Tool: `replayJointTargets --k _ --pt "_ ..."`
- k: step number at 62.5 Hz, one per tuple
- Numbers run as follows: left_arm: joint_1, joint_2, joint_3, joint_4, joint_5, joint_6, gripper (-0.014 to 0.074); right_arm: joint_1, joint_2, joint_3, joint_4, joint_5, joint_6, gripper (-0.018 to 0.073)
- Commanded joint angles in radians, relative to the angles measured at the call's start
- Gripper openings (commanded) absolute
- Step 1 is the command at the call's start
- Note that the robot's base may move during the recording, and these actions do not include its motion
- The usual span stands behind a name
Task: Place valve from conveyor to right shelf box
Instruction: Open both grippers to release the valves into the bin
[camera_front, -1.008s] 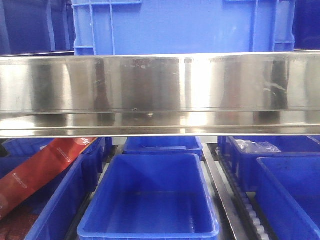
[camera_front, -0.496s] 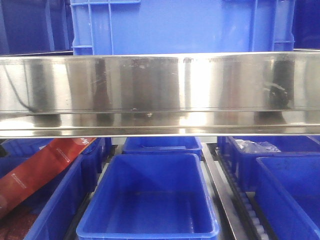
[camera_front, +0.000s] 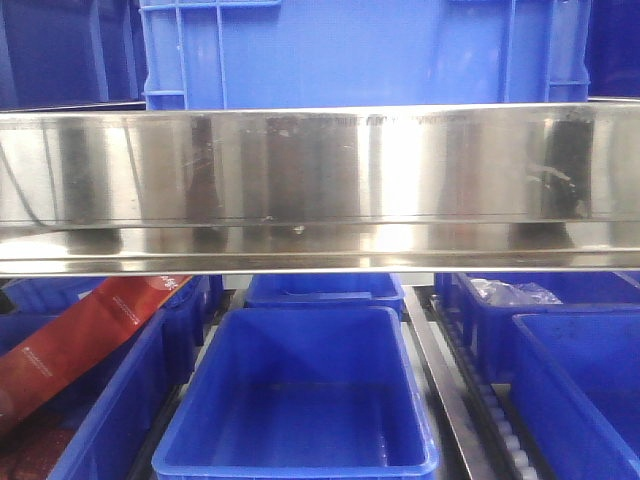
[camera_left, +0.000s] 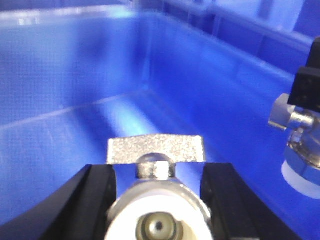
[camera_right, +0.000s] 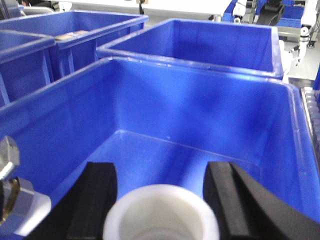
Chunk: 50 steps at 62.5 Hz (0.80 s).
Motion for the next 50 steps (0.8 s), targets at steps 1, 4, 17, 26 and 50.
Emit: replayJointTargets --k 1,4,17,26,50 --pt "-0.006 -0.014 -0.019 -0.019 -0.056 -0.004 -0.0107 0.002 -0.003 -0.021 -0.004 -0.071 -0.006 0.0026" --pt "-0.006 -0.014 -0.019 -0.019 -0.056 -0.004 -0.0089 0.002 -0.003 -0.021 -0.002 -0.062 -0.006 0.0103" --pt "-0.006 -0.014 -0.014 -0.019 -0.054 -0.004 0.0195 0.002 -0.003 -0.021 0.007 -0.039 -0.006 0.0351" --pt "-0.006 -0.014 -0.014 -0.019 -0.054 -0.004 0.036 0.002 -0.003 -0.021 0.007 -0.009 -0.006 0.0386" --pt "-0.006 -0.014 -0.014 -0.019 -0.066 -0.004 0.041 0.002 -0.014 -0.021 0.013 0.039 -0.006 0.0315"
